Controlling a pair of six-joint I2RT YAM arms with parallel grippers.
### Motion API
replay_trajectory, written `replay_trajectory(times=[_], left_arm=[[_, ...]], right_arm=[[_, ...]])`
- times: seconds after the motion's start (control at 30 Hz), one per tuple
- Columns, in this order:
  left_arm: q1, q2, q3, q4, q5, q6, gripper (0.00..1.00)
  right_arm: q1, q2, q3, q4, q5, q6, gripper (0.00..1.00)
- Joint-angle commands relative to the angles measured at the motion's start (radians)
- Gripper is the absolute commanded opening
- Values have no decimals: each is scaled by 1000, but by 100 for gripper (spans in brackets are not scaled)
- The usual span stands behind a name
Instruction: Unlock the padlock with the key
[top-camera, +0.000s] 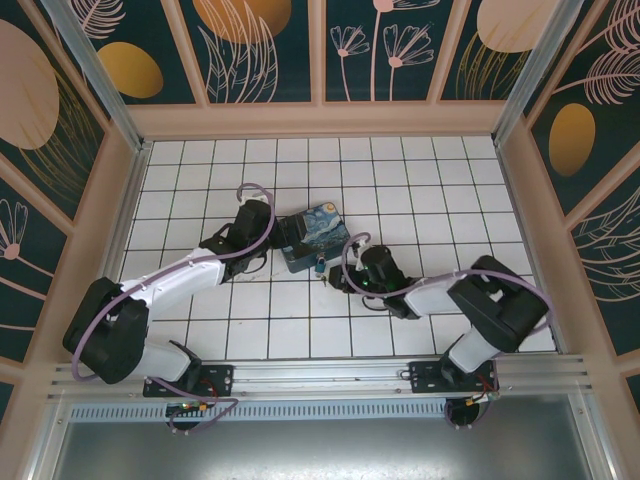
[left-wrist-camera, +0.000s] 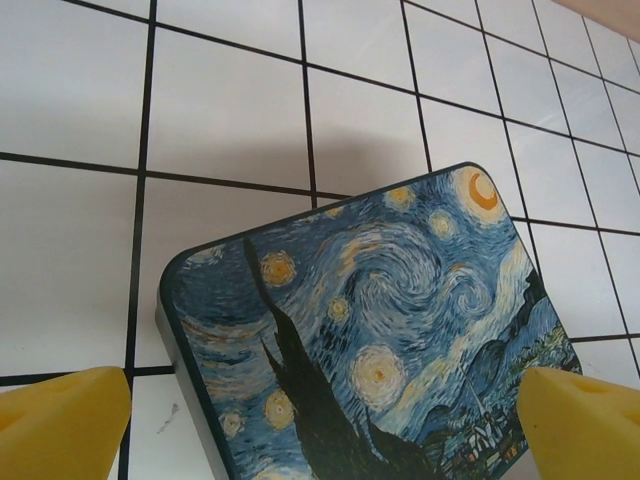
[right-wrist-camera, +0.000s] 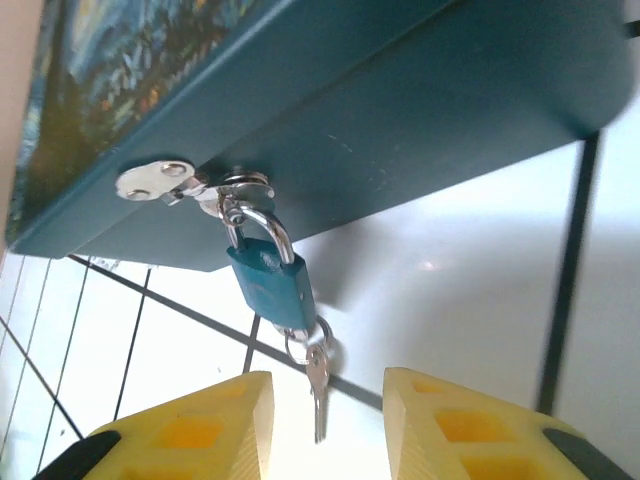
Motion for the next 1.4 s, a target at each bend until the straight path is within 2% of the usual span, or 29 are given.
replay_trajectory(times=[0.0,0.17,0.37,0.67,0.93,1.37], left_arm=[[5,-30,-19,-11,2,15,98],[5,-65,-57,26,45,-22,99],[6,-124,-126,97,148,-57,98],[5,-202,-212,145,231,-140,99],[5,-251,-246,158,253,-172,98],[6,-253,-249,155,245,-176,98]], right_arm=[[-25,-83,-59,44,15,30,37],[-35,-93,-60,48,-7,30,39],[-31,20,-8,124,-58,38,41],[-1,191,90,189,-86,39,41],[15,268,119,244,-102,54,40],[41,290,103,301,-97,81,29]])
